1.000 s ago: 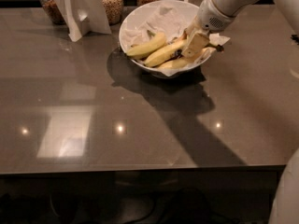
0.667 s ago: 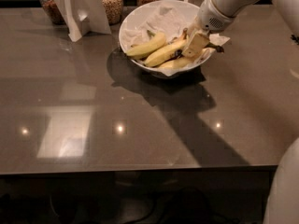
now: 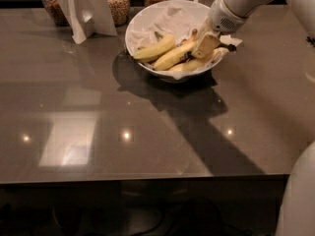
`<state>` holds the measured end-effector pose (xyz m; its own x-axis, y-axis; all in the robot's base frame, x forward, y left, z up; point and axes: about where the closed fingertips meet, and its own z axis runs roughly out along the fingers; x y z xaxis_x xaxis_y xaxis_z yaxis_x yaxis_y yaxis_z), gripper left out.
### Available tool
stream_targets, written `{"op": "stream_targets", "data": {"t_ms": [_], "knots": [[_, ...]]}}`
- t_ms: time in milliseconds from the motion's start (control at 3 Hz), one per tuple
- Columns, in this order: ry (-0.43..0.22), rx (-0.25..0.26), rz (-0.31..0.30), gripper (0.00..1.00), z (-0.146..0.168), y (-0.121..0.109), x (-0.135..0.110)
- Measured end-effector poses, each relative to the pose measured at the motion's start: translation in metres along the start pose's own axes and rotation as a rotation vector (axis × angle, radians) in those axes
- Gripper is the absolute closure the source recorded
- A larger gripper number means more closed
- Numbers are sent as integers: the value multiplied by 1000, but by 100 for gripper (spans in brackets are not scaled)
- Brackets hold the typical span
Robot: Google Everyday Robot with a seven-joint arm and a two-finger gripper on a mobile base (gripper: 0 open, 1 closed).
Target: Pick banana from white bowl
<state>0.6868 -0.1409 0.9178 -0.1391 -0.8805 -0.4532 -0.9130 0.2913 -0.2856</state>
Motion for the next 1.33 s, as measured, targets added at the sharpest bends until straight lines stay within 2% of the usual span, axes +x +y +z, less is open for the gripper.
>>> {"op": "stream_targets", "data": {"t_ms": [333,667,1333], "knots": [[-9,-13,-3,92,-4,5,-3],[-27,-26,-11,100,-14,13,-6],[-95,-8,-37,100,-52,23,-18]]}}
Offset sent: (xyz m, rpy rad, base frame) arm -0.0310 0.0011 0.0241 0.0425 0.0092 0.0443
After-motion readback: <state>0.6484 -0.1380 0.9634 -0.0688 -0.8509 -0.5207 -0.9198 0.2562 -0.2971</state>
